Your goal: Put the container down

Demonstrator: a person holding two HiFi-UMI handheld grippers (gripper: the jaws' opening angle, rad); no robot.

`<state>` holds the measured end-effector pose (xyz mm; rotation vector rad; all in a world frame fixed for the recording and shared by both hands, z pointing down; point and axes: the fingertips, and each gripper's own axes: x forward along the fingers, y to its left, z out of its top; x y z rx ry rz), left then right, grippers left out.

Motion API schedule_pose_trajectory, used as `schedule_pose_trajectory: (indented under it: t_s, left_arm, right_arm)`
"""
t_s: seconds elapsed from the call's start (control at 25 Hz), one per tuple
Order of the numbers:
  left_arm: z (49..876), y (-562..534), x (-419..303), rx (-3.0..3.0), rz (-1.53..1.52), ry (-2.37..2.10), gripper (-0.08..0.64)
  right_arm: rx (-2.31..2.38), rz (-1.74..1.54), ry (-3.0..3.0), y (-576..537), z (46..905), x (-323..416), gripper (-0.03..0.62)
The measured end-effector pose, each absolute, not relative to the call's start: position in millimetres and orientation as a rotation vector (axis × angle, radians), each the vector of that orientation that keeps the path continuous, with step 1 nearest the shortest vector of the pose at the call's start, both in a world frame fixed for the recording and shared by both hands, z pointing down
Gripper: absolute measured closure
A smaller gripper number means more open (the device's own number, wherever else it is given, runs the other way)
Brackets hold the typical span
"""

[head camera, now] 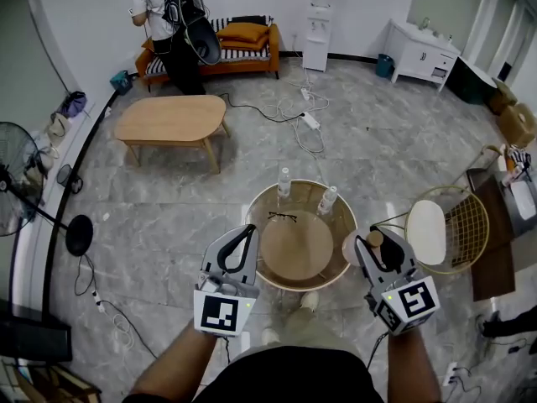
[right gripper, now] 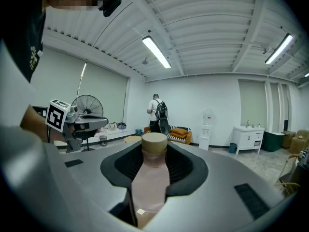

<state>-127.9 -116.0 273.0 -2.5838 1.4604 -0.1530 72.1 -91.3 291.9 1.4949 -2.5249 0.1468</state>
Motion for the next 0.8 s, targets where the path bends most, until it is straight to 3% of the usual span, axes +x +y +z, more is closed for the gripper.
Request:
schedule_pose_trajectory:
  t_s: [0.8]
  left_arm:
    - [320,-169,-85,-2.617,-0.202,1.507,0.549]
  right_arm:
    - [1.396,0.275,-2.498,-152,358,95,0.442]
